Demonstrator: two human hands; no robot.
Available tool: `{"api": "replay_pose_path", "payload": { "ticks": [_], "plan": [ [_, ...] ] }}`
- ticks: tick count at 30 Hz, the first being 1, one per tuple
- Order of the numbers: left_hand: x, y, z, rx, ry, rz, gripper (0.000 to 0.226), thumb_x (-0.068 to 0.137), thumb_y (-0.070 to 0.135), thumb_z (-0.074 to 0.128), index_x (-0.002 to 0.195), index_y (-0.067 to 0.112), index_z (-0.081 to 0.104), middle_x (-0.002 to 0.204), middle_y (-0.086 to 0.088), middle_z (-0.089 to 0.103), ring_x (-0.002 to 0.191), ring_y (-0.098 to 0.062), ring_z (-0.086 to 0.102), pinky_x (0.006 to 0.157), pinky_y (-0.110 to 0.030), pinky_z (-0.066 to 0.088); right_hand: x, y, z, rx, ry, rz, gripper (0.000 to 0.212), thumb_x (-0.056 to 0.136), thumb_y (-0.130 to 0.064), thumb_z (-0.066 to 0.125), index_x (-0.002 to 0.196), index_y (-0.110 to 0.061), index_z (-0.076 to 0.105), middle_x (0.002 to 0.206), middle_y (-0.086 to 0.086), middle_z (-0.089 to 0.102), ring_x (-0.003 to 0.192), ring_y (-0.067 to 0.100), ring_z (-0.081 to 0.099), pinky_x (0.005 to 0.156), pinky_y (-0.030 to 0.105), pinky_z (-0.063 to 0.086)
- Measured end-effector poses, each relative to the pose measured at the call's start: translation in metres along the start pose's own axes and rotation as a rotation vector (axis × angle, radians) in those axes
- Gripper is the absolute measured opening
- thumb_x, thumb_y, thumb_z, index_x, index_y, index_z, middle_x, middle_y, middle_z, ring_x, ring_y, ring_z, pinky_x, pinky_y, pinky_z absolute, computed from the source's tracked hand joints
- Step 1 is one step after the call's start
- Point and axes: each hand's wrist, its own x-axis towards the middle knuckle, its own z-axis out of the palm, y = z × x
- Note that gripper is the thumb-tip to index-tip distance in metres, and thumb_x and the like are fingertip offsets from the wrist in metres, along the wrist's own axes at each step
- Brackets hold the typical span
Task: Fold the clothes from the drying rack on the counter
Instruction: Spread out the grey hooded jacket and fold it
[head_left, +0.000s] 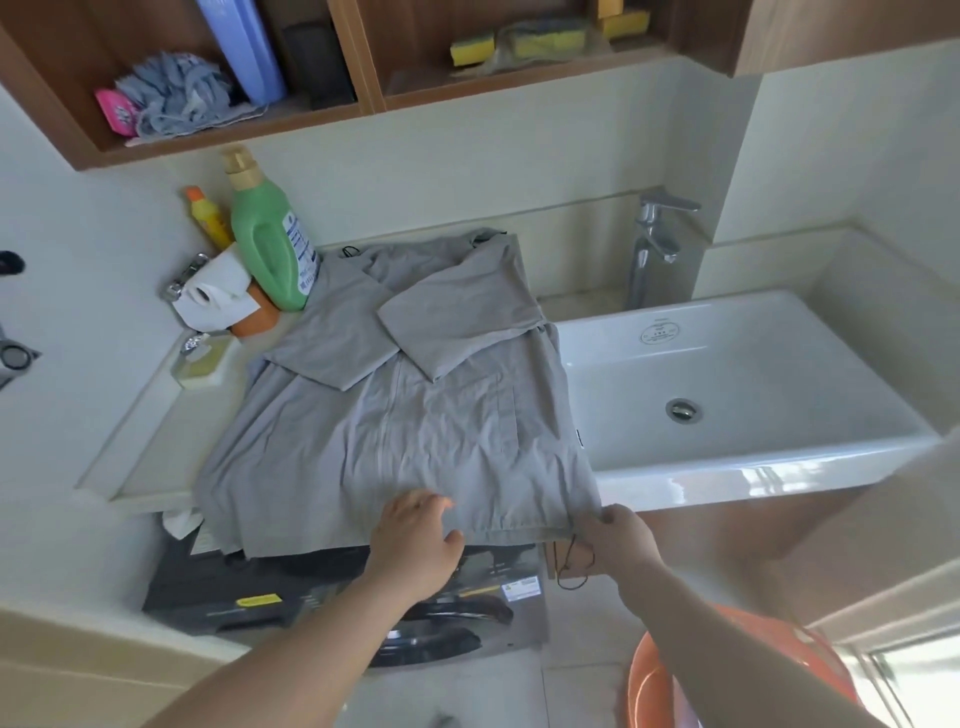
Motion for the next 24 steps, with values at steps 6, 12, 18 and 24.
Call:
{"api": "replay_pose_path", "payload": {
  "ticks": [6, 12, 18, 24],
  "plan": [
    [-0.017, -0.043, -0.022, -0.206, 0.084, -0.186, 0.012, 0.097, 0.026, 0.052, 0.094, 0.016, 0.057, 0.094, -0.007, 0.057, 0.086, -0.022, 0.056, 0.078, -0.037, 0.047, -0.002, -0.002, -0.004, 0.02, 0.101, -0.01, 0.02, 0.095, -0.026, 0.055, 0.095, -0.006, 0.059, 0.085, 0.014, 0.068, 0.065, 0.027, 0.059, 0.057, 0.03, 0.046],
    [-0.03, -0.136, -0.033, -0.467, 0.207, -0.476, 0.025, 0.092, 0.012, 0.05, 0.07, 0.016, 0.038, 0.07, -0.008, 0.041, 0.062, -0.023, 0.04, 0.061, -0.033, 0.028, -0.02, -0.013, 0.008, -0.002, 0.266, -0.021, 0.018, 0.092, -0.018, 0.052, 0.083, -0.004, 0.059, 0.07, 0.015, 0.061, 0.056, 0.027, 0.052, 0.051, 0.028, 0.038],
    [-0.03, -0.226, -0.039, -0.639, 0.258, -0.682, 0.015, 0.098, 0.012, 0.052, 0.091, 0.0, 0.057, 0.091, -0.015, 0.063, 0.08, -0.033, 0.058, 0.069, -0.037, 0.045, -0.043, -0.032, 0.026, -0.031, 0.37, -0.016, 0.025, 0.083, -0.027, 0.068, 0.085, -0.002, 0.066, 0.062, 0.012, 0.059, 0.055, 0.028, 0.053, 0.051, 0.029, 0.038],
    [-0.037, -0.262, -0.044, -0.718, 0.19, -0.573, 0.003, 0.091, 0.011, 0.057, 0.091, 0.008, 0.057, 0.07, -0.005, 0.053, 0.059, -0.021, 0.049, 0.048, -0.025, 0.033, -0.064, -0.063, 0.044, -0.048, 0.488, -0.007, 0.021, 0.077, -0.017, 0.055, 0.08, 0.0, 0.068, 0.064, 0.019, 0.064, 0.055, 0.032, 0.058, 0.052, 0.028, 0.041]
  ]
}}
